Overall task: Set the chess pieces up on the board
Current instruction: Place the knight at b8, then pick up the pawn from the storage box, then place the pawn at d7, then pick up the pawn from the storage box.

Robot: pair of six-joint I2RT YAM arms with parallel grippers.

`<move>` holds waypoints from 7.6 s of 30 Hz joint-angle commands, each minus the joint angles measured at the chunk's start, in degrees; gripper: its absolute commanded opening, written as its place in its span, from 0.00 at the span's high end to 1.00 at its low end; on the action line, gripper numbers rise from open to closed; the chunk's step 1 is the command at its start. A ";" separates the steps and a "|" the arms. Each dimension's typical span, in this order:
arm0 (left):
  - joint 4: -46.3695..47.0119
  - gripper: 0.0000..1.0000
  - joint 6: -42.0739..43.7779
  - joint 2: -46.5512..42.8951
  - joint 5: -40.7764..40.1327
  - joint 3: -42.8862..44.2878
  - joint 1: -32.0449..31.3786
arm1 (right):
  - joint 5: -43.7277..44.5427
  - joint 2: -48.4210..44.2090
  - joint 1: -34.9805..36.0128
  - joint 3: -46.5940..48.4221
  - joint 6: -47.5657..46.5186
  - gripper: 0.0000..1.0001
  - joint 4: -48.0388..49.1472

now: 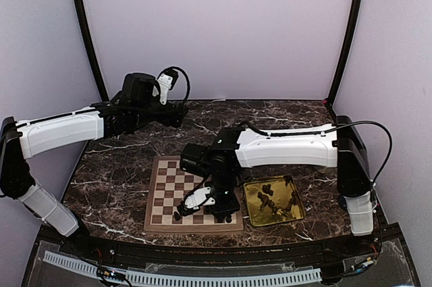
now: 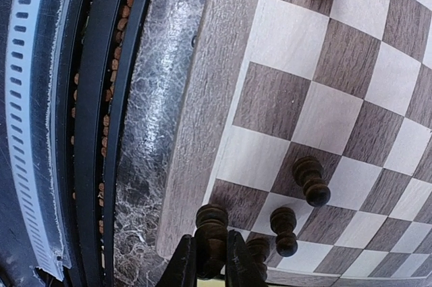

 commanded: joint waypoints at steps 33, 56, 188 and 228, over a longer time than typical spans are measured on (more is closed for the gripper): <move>0.14 0.07 0.98 -1.30 3.29 -0.45 0.05 | -0.16 -7.39 -3.36 2.28 1.55 0.60 -0.26; -1.09 0.08 0.37 1.11 5.28 0.68 0.05 | 2.58 -21.03 -38.41 -25.79 9.64 0.65 8.29; -3.46 0.06 -5.40 -2.22 -1.66 2.06 1.94 | 0.94 14.80 -0.81 23.94 4.87 0.70 -2.81; -3.49 0.10 -2.80 1.12 5.86 2.39 1.94 | -3.18 -33.58 -21.58 -46.29 -1.81 0.65 18.54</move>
